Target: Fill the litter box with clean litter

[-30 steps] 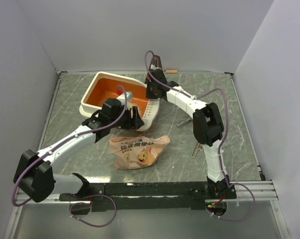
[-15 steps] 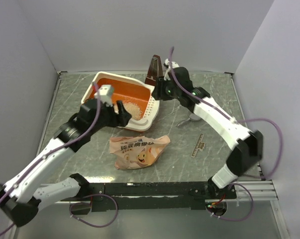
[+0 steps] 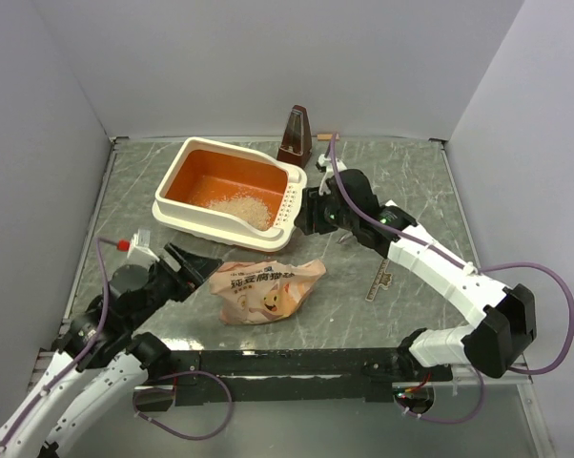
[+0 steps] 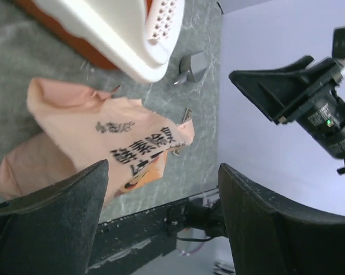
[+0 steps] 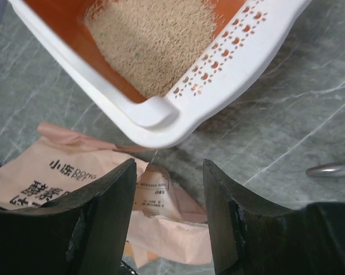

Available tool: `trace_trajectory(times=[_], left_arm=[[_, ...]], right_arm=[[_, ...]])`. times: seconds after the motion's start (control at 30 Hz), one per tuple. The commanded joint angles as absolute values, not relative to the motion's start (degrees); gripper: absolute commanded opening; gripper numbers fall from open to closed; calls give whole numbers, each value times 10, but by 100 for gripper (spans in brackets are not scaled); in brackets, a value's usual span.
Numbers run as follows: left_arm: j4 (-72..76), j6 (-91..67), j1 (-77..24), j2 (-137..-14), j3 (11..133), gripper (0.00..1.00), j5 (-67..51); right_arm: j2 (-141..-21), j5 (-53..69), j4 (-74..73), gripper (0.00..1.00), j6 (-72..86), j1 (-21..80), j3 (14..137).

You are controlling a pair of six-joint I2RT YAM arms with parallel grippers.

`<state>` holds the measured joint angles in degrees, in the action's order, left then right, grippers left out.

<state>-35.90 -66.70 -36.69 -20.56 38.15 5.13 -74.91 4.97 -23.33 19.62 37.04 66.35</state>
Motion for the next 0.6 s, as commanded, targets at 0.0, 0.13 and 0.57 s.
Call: trace_trajectory(times=[0.0,0.13,0.57], left_arm=[[-377,-802,-367,-156,332,81,61],[-424,-815,-367,-168,335,81,95],[-375,-816,-367,-262,327,85,112]], right_arm=[[-710,52,-214,58,193,383,649],[-698,60,-201,58,196,387,630],[-708,79,-173,59,200,388,609]])
